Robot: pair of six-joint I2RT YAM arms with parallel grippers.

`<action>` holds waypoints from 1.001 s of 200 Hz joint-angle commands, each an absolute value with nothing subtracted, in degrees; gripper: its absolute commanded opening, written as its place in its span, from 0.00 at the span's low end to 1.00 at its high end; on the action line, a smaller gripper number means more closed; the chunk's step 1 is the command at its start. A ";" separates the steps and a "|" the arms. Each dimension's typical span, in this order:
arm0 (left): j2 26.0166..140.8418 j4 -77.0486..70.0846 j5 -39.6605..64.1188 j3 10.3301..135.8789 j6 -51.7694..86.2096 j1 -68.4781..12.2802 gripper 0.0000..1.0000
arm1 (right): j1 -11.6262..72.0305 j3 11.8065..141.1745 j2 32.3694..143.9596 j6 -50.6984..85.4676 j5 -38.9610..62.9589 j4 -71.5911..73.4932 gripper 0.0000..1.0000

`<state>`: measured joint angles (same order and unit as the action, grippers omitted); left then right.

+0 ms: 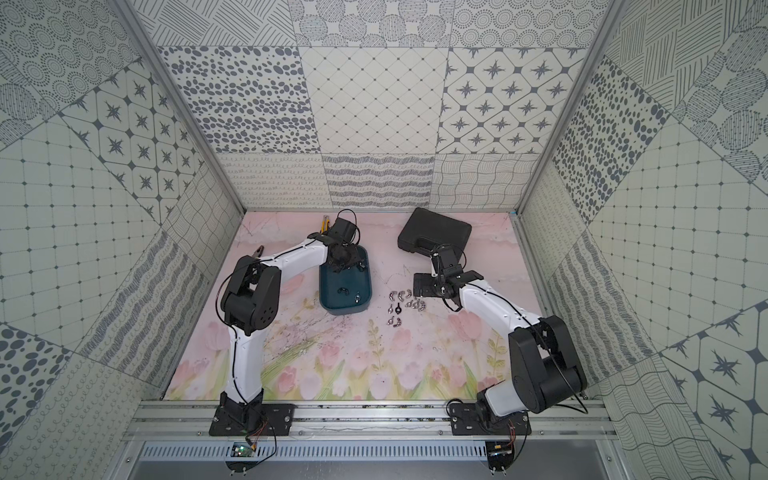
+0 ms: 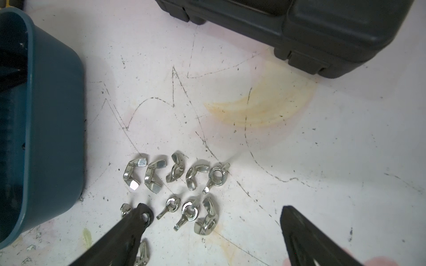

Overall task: Take out the wing nut from the storage box
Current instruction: Pick up the wing nut from the storage box, then place the wing nut at the center of the board.

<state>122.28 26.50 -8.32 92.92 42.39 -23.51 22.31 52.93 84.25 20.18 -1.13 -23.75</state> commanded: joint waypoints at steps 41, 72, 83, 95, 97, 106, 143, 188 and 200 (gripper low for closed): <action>110.56 26.64 -8.86 85.55 39.48 -26.98 0.01 | 22.93 53.52 82.88 21.27 -2.68 -22.33 0.97; 105.75 26.76 -9.05 83.62 37.81 -32.29 0.01 | 22.55 53.40 83.06 21.53 -3.21 -22.32 0.97; 104.76 26.81 -9.01 83.57 37.47 -34.80 0.01 | 22.25 53.22 83.09 21.54 -3.17 -22.33 0.97; 104.39 27.01 -8.96 83.94 36.89 -37.41 0.01 | 21.68 52.86 82.97 21.60 -3.12 -22.34 0.97; 104.36 27.12 -9.03 83.98 36.91 -37.85 0.01 | 21.55 52.81 82.90 21.57 -3.13 -22.35 0.97; 104.41 27.16 -8.76 84.25 36.89 -39.64 0.01 | 21.11 52.44 82.59 21.60 -3.08 -22.37 0.97; 105.73 26.25 -7.75 84.66 38.04 -46.84 0.01 | 18.47 50.16 79.91 21.53 -3.08 -22.54 0.97; 109.95 24.22 -7.26 84.95 39.92 -53.26 0.01 | 15.53 47.92 76.91 21.45 -3.16 -23.49 0.97; 111.22 23.79 -6.96 85.08 40.64 -54.29 0.01 | 15.22 47.73 76.47 21.36 -3.33 -23.71 0.97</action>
